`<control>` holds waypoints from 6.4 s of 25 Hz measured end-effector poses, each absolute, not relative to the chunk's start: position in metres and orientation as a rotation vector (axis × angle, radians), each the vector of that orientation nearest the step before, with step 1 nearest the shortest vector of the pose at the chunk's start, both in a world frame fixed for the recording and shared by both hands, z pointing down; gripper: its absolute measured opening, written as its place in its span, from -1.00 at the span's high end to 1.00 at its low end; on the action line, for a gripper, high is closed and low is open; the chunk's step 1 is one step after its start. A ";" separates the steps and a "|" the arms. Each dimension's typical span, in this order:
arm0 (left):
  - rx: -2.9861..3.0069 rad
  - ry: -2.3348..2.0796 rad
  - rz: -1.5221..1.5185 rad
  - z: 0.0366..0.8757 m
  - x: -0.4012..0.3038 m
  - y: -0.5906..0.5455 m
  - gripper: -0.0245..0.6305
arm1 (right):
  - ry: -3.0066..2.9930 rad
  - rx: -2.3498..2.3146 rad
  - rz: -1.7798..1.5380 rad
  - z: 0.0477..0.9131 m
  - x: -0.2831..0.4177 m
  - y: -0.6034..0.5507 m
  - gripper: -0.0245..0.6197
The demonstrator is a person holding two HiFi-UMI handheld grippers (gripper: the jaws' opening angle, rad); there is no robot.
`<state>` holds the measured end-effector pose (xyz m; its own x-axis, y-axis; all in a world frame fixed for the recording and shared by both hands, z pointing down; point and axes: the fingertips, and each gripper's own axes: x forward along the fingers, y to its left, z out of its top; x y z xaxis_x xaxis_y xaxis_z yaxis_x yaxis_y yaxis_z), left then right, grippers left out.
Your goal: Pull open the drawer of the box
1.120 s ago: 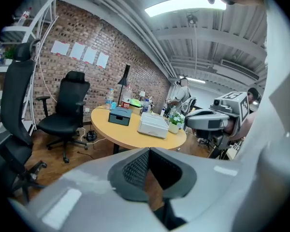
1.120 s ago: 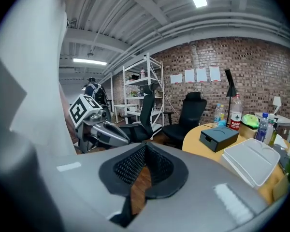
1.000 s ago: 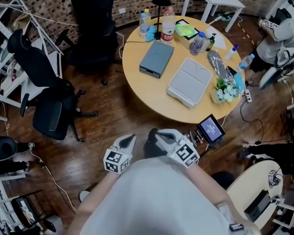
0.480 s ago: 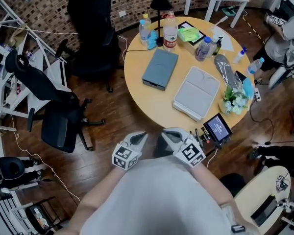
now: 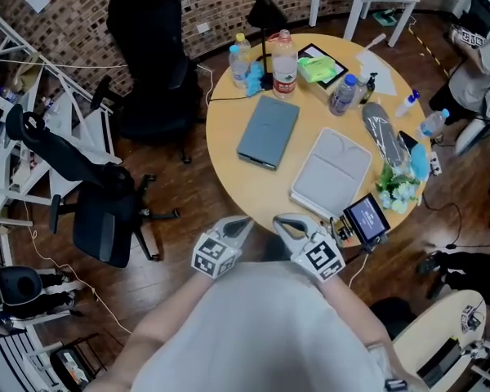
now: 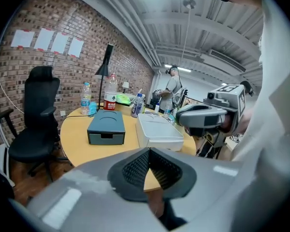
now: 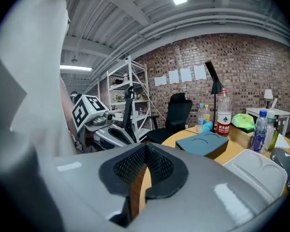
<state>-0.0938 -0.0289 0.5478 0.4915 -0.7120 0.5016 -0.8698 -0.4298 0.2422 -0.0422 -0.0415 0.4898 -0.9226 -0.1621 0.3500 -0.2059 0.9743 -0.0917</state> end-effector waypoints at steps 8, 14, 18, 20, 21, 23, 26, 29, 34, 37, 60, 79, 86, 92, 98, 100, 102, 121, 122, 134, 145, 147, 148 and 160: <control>2.204 -1.379 0.567 0.562 -0.117 -0.065 0.91 | -2.775 0.250 0.181 0.494 -0.058 -0.080 0.92; 2.205 -1.416 0.660 0.570 -0.125 -0.072 0.91 | -2.728 0.187 0.160 0.498 -0.063 -0.082 0.92; 2.256 -1.433 0.772 0.574 -0.129 -0.083 0.91 | -2.716 0.180 0.157 0.501 -0.065 -0.085 0.92; 2.284 -1.420 0.820 0.577 -0.130 -0.086 0.91 | -2.706 0.198 0.175 0.502 -0.068 -0.085 0.92; 2.292 -1.411 0.843 0.580 -0.132 -0.086 0.91 | -2.705 0.212 0.191 0.502 -0.070 -0.085 0.92; 2.300 -1.394 0.891 0.588 -0.139 -0.087 0.91 | -2.687 0.231 0.201 0.503 -0.075 -0.087 0.92; 2.325 -1.359 0.957 0.595 -0.145 -0.096 0.91 | -2.670 0.246 0.195 0.507 -0.081 -0.090 0.92; 2.363 -1.326 1.021 0.602 -0.148 -0.108 0.91 | -2.656 0.222 0.179 0.513 -0.088 -0.092 0.92; 2.430 -1.260 1.122 0.616 -0.146 -0.124 0.91 | -2.612 0.113 0.158 0.524 -0.092 -0.087 0.92; 2.463 -1.240 1.131 0.618 -0.142 -0.136 0.91 | -2.610 0.084 0.162 0.528 -0.093 -0.089 0.92; 2.539 -1.229 1.963 0.674 -0.144 -0.205 0.72 | -2.583 0.068 0.211 0.551 -0.089 -0.086 0.92; 2.528 -1.283 2.202 0.686 -0.140 -0.212 0.40 | -2.558 0.173 0.259 0.554 -0.065 -0.095 0.92; 2.526 -1.202 2.239 0.684 -0.143 -0.206 0.40 | -2.563 0.190 0.271 0.550 -0.065 -0.097 0.92; 2.530 -1.219 2.211 0.676 -0.140 -0.208 0.38 | -2.615 0.205 0.273 0.544 -0.068 -0.100 0.92; 2.480 -1.116 2.363 0.691 -0.148 -0.215 0.48 | -2.576 0.203 0.273 0.545 -0.062 -0.099 0.92; 2.479 -1.133 2.366 0.689 -0.149 -0.216 0.52 | -2.596 0.214 0.275 0.543 -0.062 -0.099 0.92; 2.484 -1.140 2.371 0.686 -0.149 -0.218 0.69 | -2.599 0.220 0.278 0.541 -0.060 -0.099 0.92; 2.389 -1.065 2.312 0.691 -0.152 -0.148 0.72 | -2.641 0.095 0.222 0.541 -0.064 -0.078 0.92; 2.386 -1.060 2.306 0.691 -0.153 -0.143 0.72 | -2.640 0.087 0.220 0.541 -0.065 -0.076 0.92; 2.402 -1.028 2.259 0.687 -0.155 -0.102 0.72 | -2.647 0.023 0.215 0.542 -0.080 -0.066 0.92; 2.432 -0.991 2.175 0.695 -0.152 -0.074 0.73 | -2.648 0.077 0.247 0.546 -0.080 -0.056 0.92; 2.432 -0.987 2.182 0.695 -0.153 -0.069 0.73 | -2.645 0.084 0.252 0.545 -0.079 -0.052 0.92; 2.434 -0.983 2.181 0.696 -0.153 -0.067 0.73 | -2.643 0.087 0.251 0.545 -0.079 -0.049 0.92; 2.403 -0.939 2.208 0.705 -0.167 -0.053 0.73 | -2.642 0.202 0.260 0.537 -0.074 -0.021 0.92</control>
